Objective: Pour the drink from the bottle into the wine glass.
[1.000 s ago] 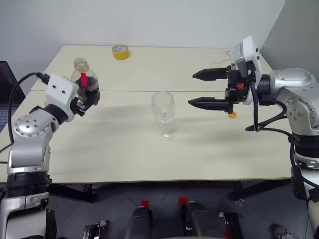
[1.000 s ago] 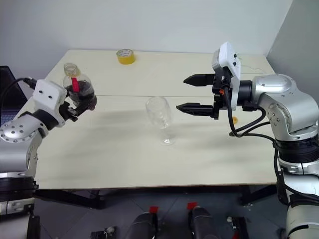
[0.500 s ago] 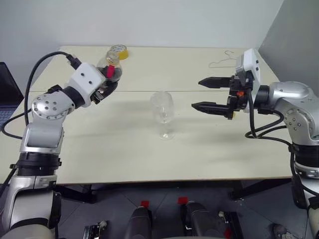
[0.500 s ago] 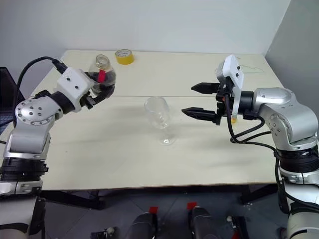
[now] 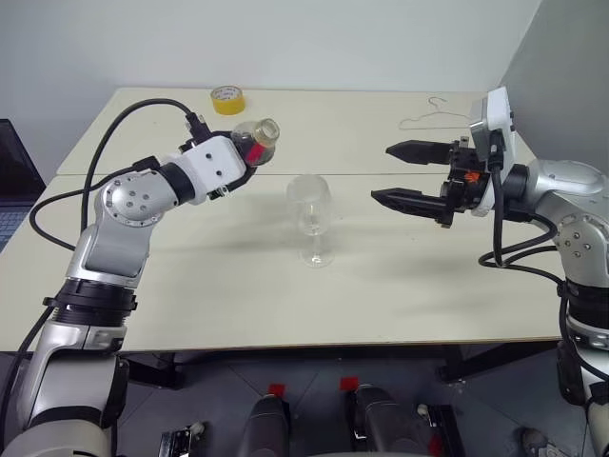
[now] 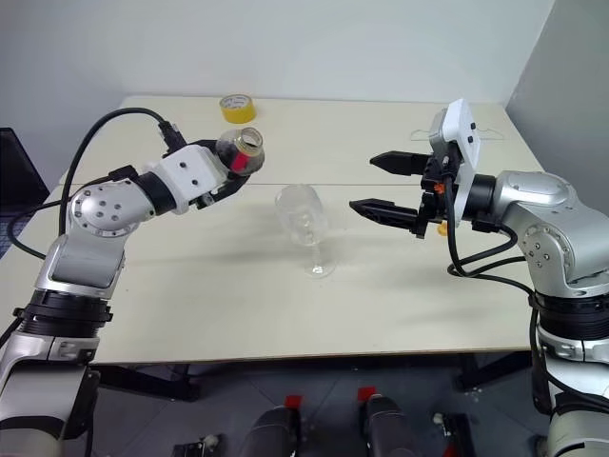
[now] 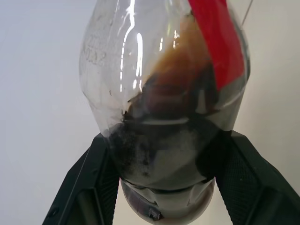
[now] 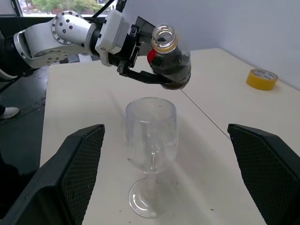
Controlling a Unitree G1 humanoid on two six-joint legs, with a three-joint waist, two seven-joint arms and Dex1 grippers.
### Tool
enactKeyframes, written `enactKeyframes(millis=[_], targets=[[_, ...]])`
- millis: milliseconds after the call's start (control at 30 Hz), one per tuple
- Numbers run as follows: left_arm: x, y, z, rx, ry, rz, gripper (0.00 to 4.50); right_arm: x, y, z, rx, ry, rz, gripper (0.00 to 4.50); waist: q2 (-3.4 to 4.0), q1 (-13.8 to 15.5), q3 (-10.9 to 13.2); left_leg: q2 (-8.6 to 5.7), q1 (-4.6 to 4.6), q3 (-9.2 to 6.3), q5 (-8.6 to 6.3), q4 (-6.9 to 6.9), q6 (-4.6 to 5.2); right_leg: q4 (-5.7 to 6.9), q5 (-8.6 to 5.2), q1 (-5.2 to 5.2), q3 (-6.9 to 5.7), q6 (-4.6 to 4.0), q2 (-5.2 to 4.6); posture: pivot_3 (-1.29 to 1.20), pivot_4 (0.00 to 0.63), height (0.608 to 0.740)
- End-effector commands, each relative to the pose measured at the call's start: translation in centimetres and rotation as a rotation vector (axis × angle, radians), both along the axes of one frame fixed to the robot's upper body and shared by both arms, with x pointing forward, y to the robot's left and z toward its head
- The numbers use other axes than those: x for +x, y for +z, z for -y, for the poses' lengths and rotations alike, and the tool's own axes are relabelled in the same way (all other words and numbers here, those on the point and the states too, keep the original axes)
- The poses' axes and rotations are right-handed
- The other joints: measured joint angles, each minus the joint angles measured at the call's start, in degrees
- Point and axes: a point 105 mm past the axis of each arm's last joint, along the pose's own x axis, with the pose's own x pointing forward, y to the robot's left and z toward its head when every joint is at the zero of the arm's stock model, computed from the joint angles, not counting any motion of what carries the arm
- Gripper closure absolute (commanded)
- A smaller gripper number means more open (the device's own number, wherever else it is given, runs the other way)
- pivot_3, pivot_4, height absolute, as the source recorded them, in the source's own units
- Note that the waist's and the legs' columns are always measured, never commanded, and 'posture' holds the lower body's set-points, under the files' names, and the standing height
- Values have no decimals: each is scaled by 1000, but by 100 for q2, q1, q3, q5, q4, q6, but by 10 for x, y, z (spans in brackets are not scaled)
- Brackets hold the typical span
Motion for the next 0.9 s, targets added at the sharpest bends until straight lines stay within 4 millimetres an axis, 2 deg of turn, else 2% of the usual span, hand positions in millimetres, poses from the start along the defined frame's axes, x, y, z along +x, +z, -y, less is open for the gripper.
enactKeyframes(millis=[33,900], targets=[[-6,31,13,33,-45,127,1681,-7,11,0,6,4,52,0,0,5,0,0,0,0,0,0,0,0,0,0,0,0,0,0,150,740],[-7,21,25,236,-71,220,1681,-7,3,-9,-14,23,45,0,0,3,0,-1,1,0,0,4,1,4,1,1,1,2,0,0,150,740]])
